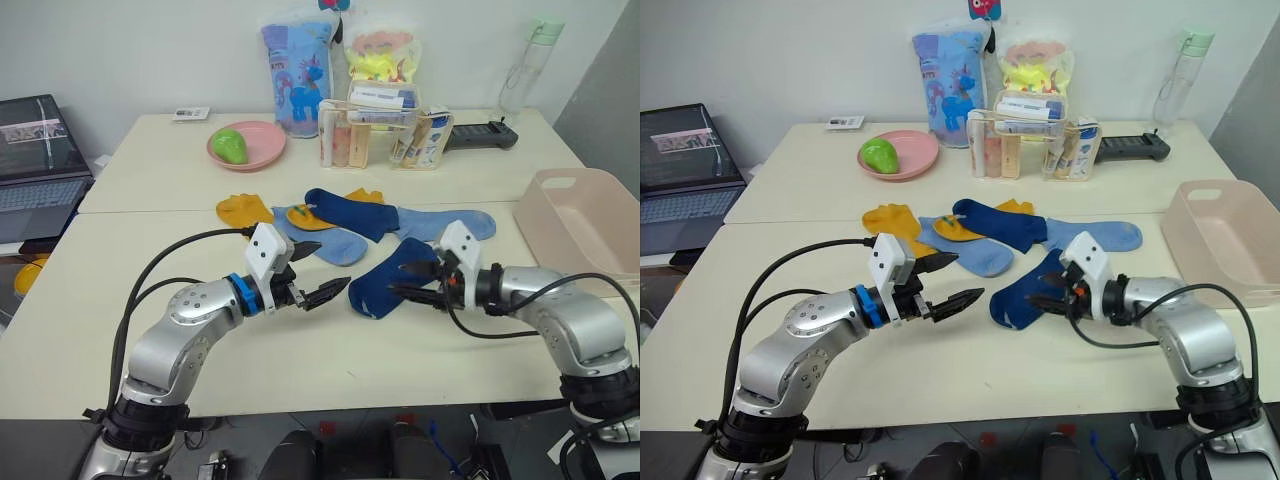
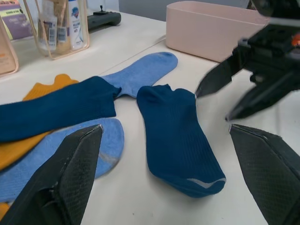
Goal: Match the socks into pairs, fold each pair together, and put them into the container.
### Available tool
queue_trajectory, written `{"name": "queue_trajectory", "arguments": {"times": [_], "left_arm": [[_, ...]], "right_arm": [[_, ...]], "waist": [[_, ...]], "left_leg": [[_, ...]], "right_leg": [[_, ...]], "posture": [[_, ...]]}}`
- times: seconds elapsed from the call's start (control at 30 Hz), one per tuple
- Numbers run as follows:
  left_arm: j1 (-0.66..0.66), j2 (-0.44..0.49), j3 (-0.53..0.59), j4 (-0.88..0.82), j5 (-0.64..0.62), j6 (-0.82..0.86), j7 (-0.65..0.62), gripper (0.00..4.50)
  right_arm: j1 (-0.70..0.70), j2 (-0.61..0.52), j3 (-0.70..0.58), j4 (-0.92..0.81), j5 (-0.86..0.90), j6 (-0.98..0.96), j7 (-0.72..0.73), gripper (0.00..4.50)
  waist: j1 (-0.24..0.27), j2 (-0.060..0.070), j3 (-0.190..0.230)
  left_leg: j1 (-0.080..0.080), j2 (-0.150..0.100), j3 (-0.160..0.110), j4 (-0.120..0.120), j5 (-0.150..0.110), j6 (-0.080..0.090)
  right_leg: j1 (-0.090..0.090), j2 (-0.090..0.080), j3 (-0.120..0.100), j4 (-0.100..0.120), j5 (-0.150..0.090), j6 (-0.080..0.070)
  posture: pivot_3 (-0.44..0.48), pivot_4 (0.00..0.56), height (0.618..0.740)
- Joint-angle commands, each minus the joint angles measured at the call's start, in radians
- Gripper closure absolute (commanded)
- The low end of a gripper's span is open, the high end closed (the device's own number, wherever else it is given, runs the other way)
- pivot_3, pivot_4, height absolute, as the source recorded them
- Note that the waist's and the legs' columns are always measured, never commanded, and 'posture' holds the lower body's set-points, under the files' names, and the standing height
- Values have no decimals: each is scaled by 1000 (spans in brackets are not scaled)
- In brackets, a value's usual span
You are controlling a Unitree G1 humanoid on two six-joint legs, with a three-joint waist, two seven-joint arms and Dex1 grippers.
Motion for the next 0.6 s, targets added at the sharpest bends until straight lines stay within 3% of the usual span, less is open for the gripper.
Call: {"name": "queue_trajectory", "arguments": {"times": [0.03,0.33,0.6], "left_arm": [[49,-35,-60,38,63,-49,28,0],[79,-135,-126,157,139,-81,73,0],[37,-207,-132,206,138,-70,55,0]], "right_arm": [[-7,-40,-71,98,-45,-83,-48,1729],[21,-26,-90,295,-148,-227,-176,1729],[-11,47,-109,334,-101,-182,-195,1729]], "waist": [[1,0,0],[1,0,0],[0,0,0]], "left_leg": [[0,0,0,0,0,0],[0,0,2,0,0,0],[0,0,2,0,0,0]], "right_leg": [[0,0,0,0,0,0],[0,-1,1,1,0,0],[0,0,1,1,0,0]], "posture": [[0,150,740],[0,150,740],[0,150,740]]}}
